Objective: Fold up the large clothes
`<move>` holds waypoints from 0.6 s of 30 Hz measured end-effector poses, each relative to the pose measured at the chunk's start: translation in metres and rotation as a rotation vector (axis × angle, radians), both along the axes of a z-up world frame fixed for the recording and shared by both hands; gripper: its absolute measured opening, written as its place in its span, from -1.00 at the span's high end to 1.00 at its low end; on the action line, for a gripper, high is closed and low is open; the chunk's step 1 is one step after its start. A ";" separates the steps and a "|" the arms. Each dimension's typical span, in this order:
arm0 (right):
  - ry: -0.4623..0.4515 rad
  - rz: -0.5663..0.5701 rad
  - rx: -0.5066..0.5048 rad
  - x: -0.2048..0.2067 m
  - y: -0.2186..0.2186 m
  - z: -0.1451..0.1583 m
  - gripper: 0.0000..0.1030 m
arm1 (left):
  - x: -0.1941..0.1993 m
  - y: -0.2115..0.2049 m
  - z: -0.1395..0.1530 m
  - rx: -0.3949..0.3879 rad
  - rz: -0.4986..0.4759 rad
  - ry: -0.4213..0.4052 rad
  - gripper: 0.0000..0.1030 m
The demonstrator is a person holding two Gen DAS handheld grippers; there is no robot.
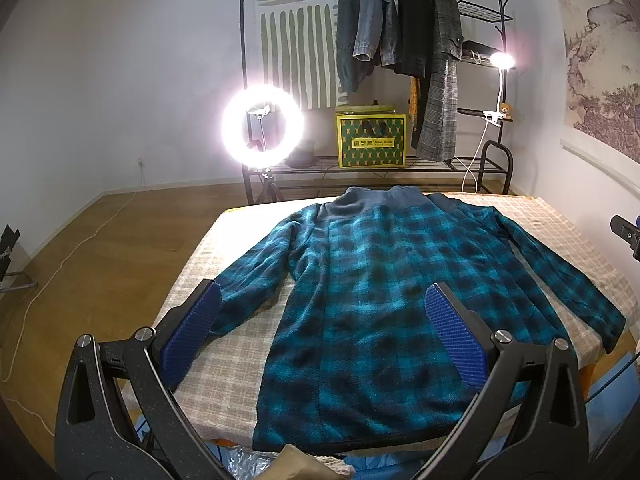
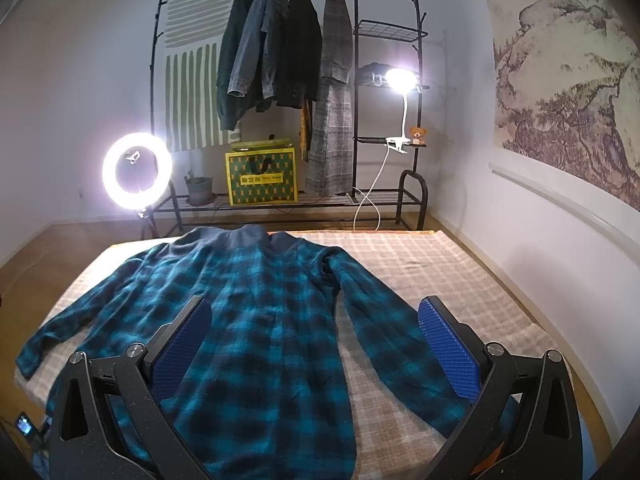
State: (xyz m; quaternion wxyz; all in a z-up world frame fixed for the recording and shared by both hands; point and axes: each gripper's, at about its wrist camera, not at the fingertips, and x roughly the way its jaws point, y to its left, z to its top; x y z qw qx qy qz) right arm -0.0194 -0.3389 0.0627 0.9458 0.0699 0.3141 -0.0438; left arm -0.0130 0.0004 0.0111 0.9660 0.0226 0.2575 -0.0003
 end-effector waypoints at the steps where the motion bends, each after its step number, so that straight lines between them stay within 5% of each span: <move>1: 0.000 0.000 0.000 0.000 0.000 0.000 -0.99 | -0.001 0.000 0.001 -0.001 0.000 0.000 -1.00; 18: -0.014 -0.009 -0.009 0.000 0.002 0.003 -0.99 | -0.001 -0.001 0.002 0.001 0.002 -0.003 -1.00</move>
